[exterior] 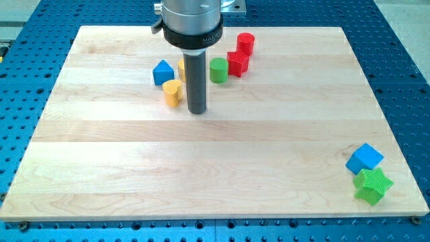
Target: Place the heart below the hexagon
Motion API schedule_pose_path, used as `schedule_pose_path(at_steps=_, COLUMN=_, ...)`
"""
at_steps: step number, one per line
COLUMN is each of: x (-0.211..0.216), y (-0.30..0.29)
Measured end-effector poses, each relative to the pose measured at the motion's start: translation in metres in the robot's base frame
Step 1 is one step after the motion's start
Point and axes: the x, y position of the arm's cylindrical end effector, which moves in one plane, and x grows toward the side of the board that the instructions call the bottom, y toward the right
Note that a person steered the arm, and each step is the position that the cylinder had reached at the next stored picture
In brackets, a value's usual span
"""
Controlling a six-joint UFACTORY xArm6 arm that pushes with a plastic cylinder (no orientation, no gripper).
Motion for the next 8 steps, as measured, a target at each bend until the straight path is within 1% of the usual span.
schedule_pose_path(at_steps=1, x=0.034, y=-0.037)
schedule_pose_path(at_steps=2, x=0.027, y=-0.087)
schedule_pose_path(at_steps=3, x=0.023, y=-0.086)
schedule_pose_path(at_steps=4, x=-0.021, y=-0.025)
schedule_pose_path(at_steps=5, x=-0.039, y=-0.009)
schedule_pose_path(at_steps=6, x=-0.039, y=-0.010)
schedule_pose_path(at_steps=7, x=-0.029, y=-0.021)
schedule_pose_path(at_steps=8, x=-0.004, y=-0.062)
